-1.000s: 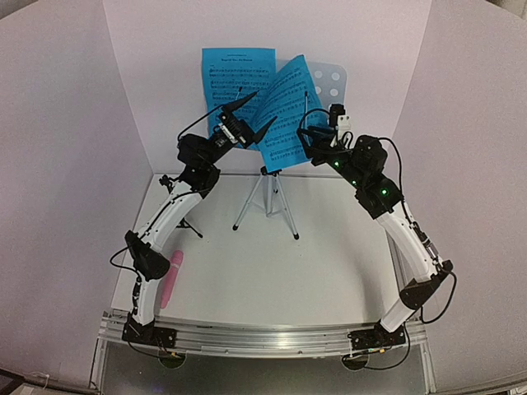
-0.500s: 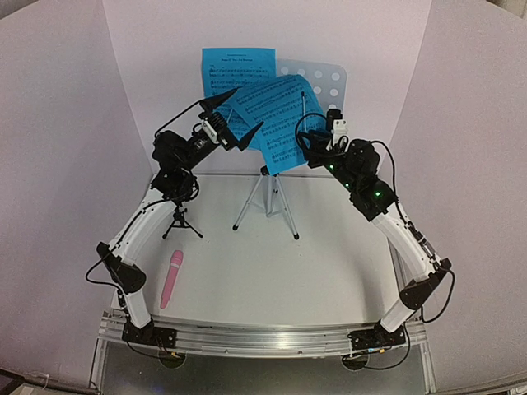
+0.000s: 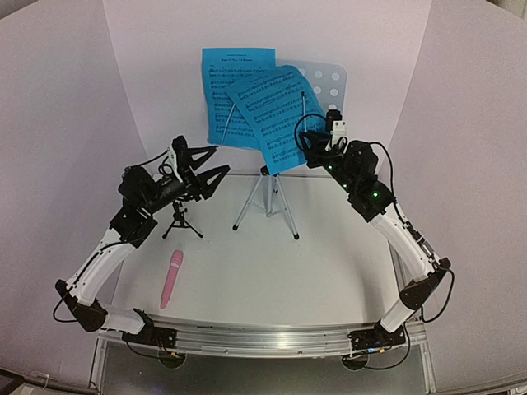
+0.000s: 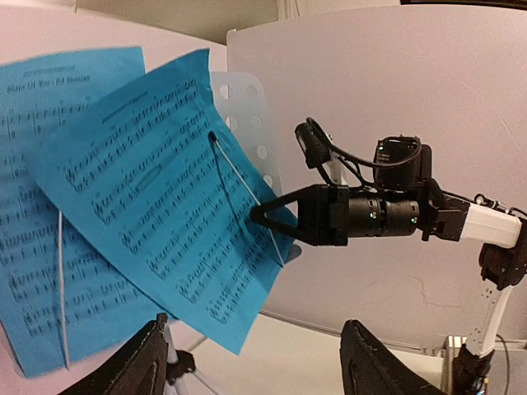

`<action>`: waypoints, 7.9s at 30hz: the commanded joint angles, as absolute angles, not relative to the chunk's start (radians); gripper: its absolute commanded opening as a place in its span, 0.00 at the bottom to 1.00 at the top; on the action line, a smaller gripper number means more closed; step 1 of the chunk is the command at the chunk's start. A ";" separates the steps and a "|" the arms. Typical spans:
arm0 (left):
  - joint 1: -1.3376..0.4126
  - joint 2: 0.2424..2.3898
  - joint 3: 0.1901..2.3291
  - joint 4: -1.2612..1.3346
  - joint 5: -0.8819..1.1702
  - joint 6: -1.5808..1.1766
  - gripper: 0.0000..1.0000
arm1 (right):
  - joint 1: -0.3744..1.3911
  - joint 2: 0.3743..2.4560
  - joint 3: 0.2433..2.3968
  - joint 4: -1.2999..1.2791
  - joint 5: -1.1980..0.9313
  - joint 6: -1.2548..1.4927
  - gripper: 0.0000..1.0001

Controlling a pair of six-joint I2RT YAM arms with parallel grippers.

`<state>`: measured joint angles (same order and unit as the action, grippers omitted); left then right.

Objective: Set up the instrument practice props

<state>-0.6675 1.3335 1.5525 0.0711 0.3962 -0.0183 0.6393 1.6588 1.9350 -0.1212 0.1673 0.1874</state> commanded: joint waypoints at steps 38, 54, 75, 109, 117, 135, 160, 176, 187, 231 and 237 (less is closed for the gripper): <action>-0.717 1.845 1.645 0.457 0.403 -0.643 0.34 | 0.650 1.631 1.908 -0.033 0.174 0.170 0.19; -0.715 1.819 1.717 0.325 0.445 -0.454 0.00 | 0.651 1.629 1.893 -0.032 0.177 0.168 0.16; -0.704 1.786 1.941 -0.135 0.397 0.129 0.00 | 0.650 1.614 1.885 -0.030 0.104 0.139 0.01; -0.594 1.995 2.431 -0.556 0.584 0.557 0.00 | 0.651 1.582 1.818 0.071 0.074 0.134 0.00; -0.594 2.041 2.497 -0.534 0.610 0.575 0.00 | 0.650 1.584 1.824 0.071 0.061 0.123 0.00; -0.602 2.120 2.572 -0.430 0.623 0.552 0.00 | 0.651 1.581 1.826 0.071 0.050 0.110 0.00; -0.610 2.114 2.547 -0.468 0.629 0.539 0.00 | 0.651 1.579 1.822 0.071 0.047 0.109 0.00; -0.607 2.145 2.576 -0.425 0.603 0.542 0.00 | 0.651 1.584 1.819 0.073 0.047 0.111 0.00; -0.613 2.154 2.574 -0.397 0.607 0.547 0.00 | 0.651 1.579 1.817 0.074 0.049 0.104 0.00; -0.611 2.158 2.556 -0.390 0.570 0.577 0.00 | 0.650 1.598 1.830 0.077 0.041 0.104 0.00; -0.611 2.157 2.547 -0.389 0.566 0.575 0.00 | 0.651 1.598 1.829 0.078 0.043 0.104 0.00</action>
